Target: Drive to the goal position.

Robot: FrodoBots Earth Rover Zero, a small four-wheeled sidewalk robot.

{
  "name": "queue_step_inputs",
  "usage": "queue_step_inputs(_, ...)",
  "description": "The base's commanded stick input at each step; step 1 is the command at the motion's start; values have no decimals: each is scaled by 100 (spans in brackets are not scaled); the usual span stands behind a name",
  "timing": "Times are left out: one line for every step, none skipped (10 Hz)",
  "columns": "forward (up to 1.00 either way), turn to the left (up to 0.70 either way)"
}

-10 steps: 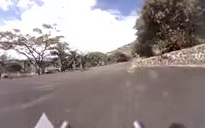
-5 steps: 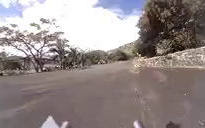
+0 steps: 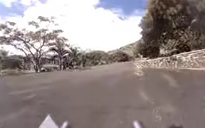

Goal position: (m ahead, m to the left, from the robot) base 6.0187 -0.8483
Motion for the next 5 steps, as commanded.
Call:
queue_step_inputs(85,-34)
queue_step_inputs(85,-34)
queue_step_inputs(85,-34)
queue_step_inputs(85,-34)
queue_step_inputs(85,-34)
